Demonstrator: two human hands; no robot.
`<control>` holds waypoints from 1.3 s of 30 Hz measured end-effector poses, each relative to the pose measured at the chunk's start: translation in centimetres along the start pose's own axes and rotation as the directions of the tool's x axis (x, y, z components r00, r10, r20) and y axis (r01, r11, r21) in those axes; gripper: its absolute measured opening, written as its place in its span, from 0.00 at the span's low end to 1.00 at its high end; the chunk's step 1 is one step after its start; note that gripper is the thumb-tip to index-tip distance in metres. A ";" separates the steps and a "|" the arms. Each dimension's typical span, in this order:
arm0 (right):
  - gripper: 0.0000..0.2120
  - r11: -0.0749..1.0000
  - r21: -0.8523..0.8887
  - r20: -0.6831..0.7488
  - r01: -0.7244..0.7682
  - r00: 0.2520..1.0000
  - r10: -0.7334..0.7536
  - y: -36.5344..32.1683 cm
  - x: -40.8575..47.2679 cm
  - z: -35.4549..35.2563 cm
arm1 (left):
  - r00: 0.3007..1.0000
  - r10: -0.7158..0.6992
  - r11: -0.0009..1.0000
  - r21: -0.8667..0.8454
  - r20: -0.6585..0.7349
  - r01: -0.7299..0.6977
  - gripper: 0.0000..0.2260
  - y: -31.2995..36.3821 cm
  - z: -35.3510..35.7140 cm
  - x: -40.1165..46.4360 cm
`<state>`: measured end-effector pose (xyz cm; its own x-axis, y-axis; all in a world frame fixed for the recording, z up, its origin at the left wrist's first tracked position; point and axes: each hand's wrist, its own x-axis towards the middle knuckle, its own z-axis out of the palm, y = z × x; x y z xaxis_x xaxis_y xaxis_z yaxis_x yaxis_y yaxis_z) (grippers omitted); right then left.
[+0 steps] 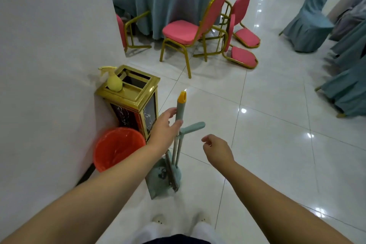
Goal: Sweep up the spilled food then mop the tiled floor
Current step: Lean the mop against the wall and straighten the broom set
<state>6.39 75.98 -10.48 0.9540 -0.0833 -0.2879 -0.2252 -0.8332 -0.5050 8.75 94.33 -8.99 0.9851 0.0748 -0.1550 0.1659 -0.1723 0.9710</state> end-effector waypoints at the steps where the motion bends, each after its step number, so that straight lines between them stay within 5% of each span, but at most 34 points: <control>1: 0.15 1.000 -0.014 0.005 0.008 1.000 -0.008 0.0 1.3 0.1 | 1.000 0.005 1.000 -0.009 -0.009 -0.005 0.18 0.2 0.2 0.6; 8: 0.22 0.945 -0.219 0.158 0.245 0.964 -0.213 -0.1 9.1 -0.1 | 0.998 0.041 0.998 0.058 -0.038 -0.039 0.09 1.4 1.4 2.3; 14: 0.29 0.827 -0.311 0.459 0.468 0.836 -0.300 0.2 14.7 -1.4 | 0.973 0.099 0.988 0.139 -0.209 -0.070 0.13 1.9 3.7 2.8; 20: 0.25 0.718 -0.335 0.572 0.610 0.737 -0.359 -1.0 17.5 -1.2 | 0.931 0.068 0.989 0.145 -0.359 -0.016 0.20 2.8 4.9 1.4; 24: 0.21 0.640 -0.338 0.637 0.690 0.668 -0.384 -2.5 16.9 -0.1 | 0.899 0.015 0.993 0.109 -0.437 0.036 0.07 2.9 3.5 -0.5; 39: 0.12 0.444 -0.249 0.760 0.861 0.458 -0.462 -11.3 5.4 9.1 | 0.768 -0.023 0.992 0.080 -0.640 0.097 0.09 -0.1 -8.3 -13.7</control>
<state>12.27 89.97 -13.75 0.3905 0.7618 -0.5168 0.7704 -0.5778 -0.2696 -5.10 101.46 -5.52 0.7231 0.6903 -0.0251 0.2640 -0.2427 0.9335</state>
